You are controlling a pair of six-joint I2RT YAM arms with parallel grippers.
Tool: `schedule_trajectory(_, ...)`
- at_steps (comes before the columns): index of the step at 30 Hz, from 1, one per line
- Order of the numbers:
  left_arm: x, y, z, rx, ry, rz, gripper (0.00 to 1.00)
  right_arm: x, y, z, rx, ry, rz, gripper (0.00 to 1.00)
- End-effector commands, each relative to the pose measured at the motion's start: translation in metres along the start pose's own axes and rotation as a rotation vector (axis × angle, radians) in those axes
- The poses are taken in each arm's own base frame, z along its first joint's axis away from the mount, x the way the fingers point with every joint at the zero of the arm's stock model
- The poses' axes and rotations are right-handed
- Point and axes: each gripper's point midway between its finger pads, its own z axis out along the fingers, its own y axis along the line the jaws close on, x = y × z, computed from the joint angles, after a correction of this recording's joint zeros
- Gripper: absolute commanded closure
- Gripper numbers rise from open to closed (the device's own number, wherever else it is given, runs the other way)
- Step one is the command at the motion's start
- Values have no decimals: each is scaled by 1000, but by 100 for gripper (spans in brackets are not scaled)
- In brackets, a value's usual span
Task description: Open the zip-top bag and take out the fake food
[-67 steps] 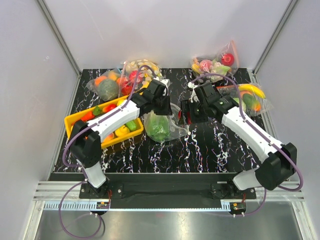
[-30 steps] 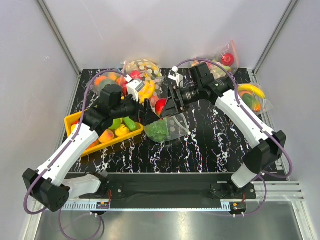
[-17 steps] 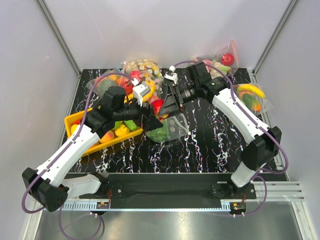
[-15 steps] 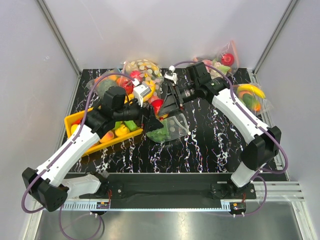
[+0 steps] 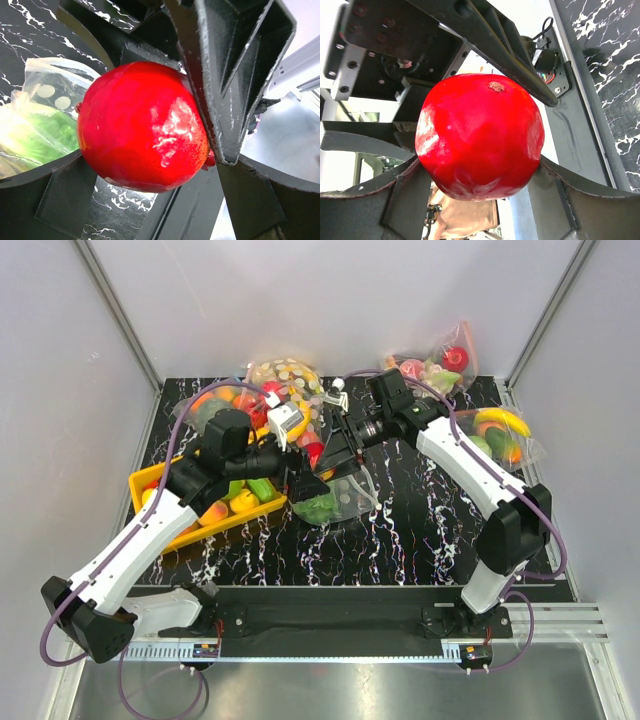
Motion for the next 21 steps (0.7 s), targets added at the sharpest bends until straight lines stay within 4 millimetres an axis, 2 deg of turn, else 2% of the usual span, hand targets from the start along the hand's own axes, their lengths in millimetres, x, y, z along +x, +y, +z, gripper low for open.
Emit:
schedule_trajectory(1, -36, -13, -12, 4, -103, 97, 1, 4, 6, 2, -44, 25, -14, 63)
schedule_trajectory(6, -45, -6, -14, -40, -131, 118, 1, 7, 7, 2, -74, 37, 4, 64)
schedule_trajectory(9, -53, -10, -11, -19, -162, 125, 1, 8, 6, 2, -73, 39, 11, 64)
schedule_trajectory(16, -45, -11, -1, 3, -128, 117, 3, 4, 11, 2, -85, 37, 14, 64)
schedule_trajectory(19, -43, -12, 0, 7, -121, 119, 19, 5, 11, 2, -100, 47, 29, 64)
schedule_trajectory(20, -42, -13, 0, 10, -118, 119, 29, 5, 11, 3, -102, 47, 32, 64)
schedule_trajectory(21, -41, -14, 1, 17, -114, 123, 33, 3, 11, 2, -105, 44, 27, 64)
